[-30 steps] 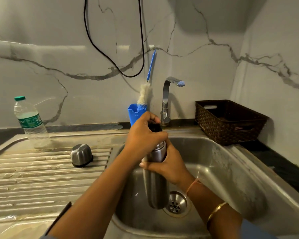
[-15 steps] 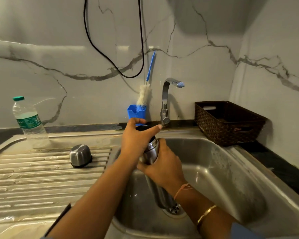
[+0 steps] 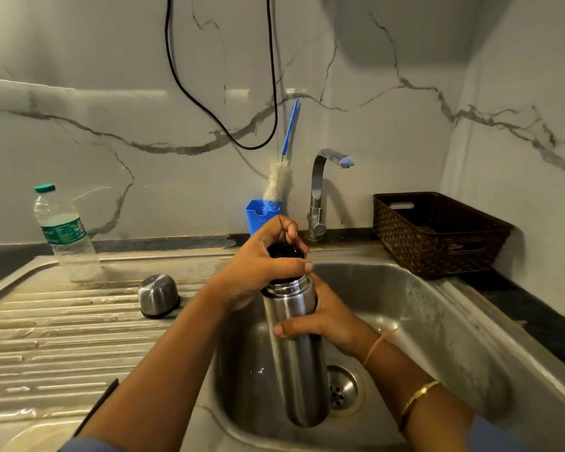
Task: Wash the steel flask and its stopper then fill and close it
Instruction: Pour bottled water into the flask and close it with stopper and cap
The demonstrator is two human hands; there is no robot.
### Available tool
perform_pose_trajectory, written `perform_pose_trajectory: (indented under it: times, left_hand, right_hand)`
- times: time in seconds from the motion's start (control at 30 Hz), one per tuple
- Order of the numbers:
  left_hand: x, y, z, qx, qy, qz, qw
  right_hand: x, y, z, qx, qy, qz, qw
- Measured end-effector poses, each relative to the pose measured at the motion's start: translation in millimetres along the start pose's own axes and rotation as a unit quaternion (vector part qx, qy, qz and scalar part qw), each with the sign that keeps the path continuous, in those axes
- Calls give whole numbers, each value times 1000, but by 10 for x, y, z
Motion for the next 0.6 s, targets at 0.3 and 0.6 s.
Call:
perform_pose_trajectory:
  times: [0.3,0.6]
  left_hand:
    - [301,-18,184,-24,-107,-366,924]
    - [7,46,-76,6,71,18,997]
  right_hand:
    - [165,79,112,31,305,-245,920]
    - [53,45,155,-60,-33,-41,997]
Point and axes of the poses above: each hand's wrist, its own y-axis away from the middle knuckle, its own x-axis out of the palm, z = x × y, the point moved 2 cm from there along -y, towards the middle knuckle, and after that the axes turned 1 degree about -x, right-handed, at the moved point
